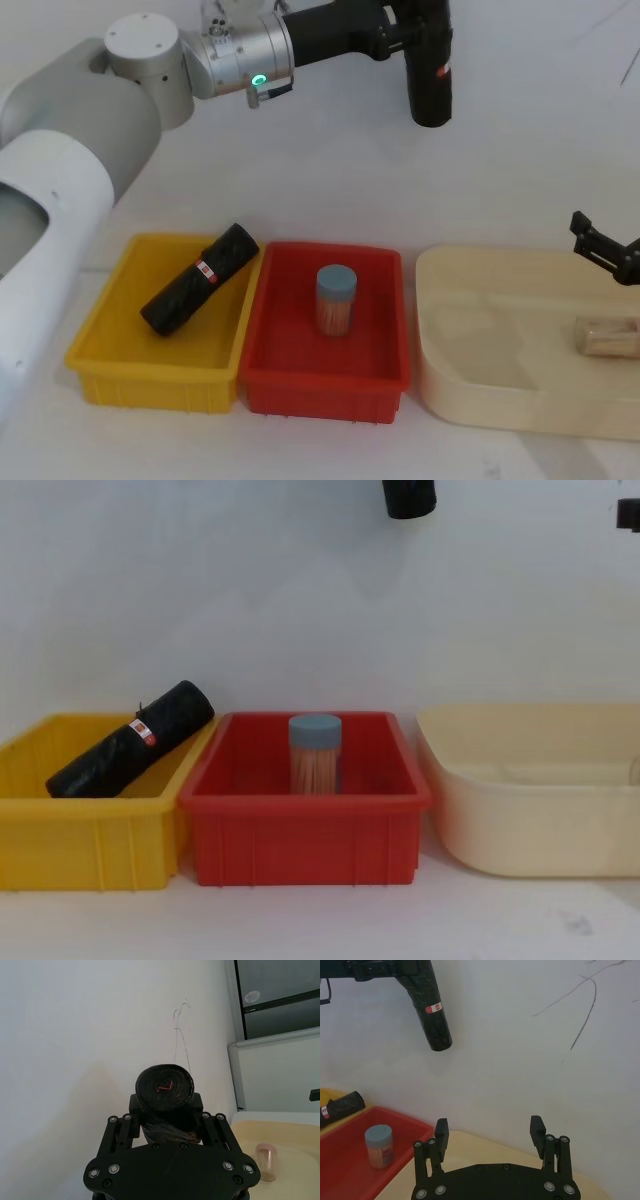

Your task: Pick up the garbage bag with the one hand and transfer it to the other hand.

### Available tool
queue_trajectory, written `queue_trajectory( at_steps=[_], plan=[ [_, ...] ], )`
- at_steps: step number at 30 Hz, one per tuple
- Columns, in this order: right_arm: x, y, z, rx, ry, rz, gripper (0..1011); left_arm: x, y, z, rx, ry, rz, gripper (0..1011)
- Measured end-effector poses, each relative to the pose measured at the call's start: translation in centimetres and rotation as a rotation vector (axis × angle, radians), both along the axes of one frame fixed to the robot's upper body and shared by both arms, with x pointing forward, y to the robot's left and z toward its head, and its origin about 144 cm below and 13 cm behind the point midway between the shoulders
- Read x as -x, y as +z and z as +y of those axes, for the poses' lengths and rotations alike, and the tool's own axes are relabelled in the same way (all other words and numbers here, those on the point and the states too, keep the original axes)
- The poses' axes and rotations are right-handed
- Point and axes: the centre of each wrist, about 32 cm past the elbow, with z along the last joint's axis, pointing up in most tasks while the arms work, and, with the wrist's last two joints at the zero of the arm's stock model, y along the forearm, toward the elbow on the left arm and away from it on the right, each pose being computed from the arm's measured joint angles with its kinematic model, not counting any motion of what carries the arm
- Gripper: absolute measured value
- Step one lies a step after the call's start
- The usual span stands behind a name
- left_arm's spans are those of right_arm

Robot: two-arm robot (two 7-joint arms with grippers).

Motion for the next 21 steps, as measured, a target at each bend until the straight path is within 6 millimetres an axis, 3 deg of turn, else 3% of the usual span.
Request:
queue_trajectory(
  at_steps=[21],
  plan=[
    [-0.1, -1.3, -0.2, 0.028, -0.092, 0.013, 1000, -0.1, 0.1, -0.8, -0.009, -0.021, 0.0, 553]
  ],
)
